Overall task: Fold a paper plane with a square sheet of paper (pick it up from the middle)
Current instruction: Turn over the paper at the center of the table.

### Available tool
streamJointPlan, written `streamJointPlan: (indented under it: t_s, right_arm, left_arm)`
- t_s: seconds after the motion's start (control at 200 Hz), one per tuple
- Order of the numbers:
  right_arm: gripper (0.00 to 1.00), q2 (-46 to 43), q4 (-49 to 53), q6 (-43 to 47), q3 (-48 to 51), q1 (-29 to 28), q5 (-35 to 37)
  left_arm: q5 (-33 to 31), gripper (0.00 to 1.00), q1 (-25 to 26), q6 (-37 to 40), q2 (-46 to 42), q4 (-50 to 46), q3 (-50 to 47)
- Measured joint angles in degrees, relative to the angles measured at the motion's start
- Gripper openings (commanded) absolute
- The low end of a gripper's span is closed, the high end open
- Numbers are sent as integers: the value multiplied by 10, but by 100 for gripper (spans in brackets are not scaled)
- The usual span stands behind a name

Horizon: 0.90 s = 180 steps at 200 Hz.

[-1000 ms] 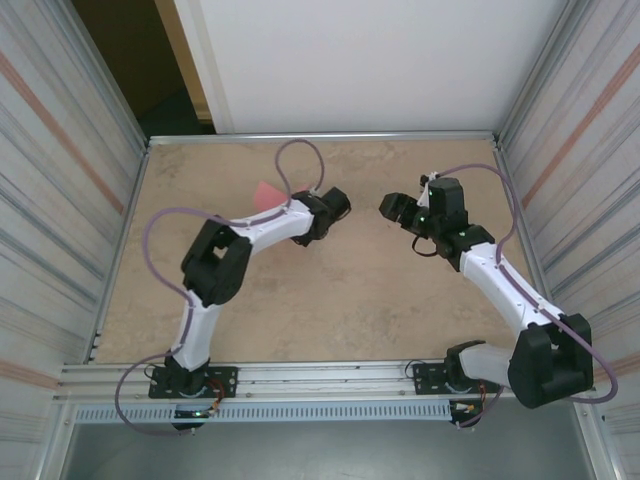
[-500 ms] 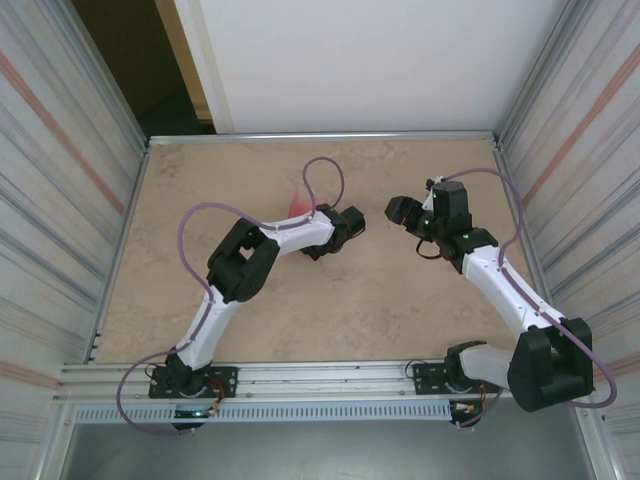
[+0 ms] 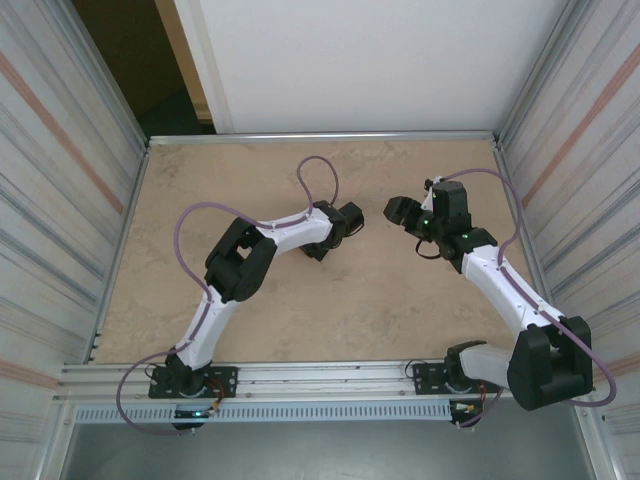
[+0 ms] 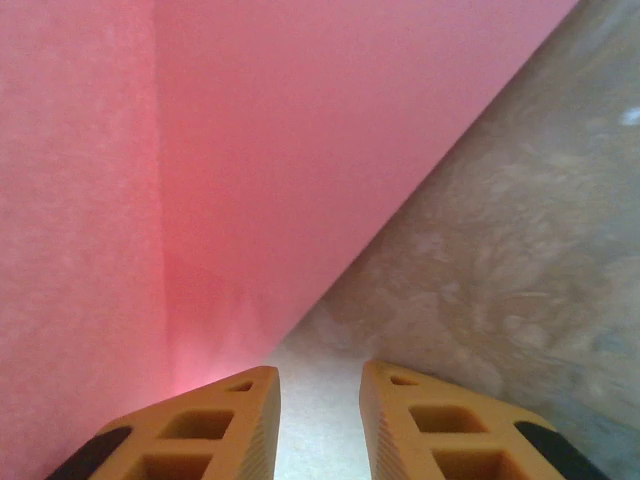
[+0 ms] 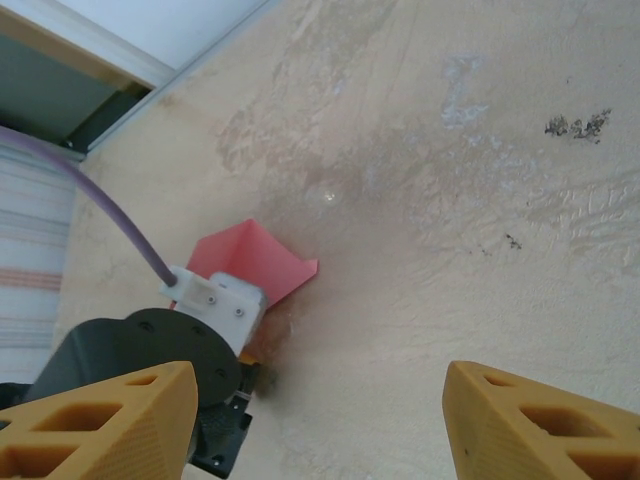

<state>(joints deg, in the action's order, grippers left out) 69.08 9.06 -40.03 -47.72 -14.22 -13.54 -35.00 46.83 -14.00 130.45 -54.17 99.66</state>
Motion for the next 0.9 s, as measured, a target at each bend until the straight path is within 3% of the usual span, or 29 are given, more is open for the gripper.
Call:
streamJointPlan:
  t_s: [0.226,0.371,0.526,0.687,0.902]
  right_arm:
    - [65,0,0,0,4,0,0]
    - [65,4,-1,-2,5,0,-2]
    - [68,14,-9,-5,6,0,-2]
    - [69,17,-19,-12,12,-5,-2]
    - [69,23,-22,-15,12,-23,-2]
  left_arm:
    - [142,36,13,-52,-68,38,-54]
    - [239,40,32,-102,-171,90,-152]
    - [300,48,37,-142,-283,143,-238]
    - [355,54,-30,-159,-325,208,-268]
    - [414,62,-146,-163,-291,281,-283]
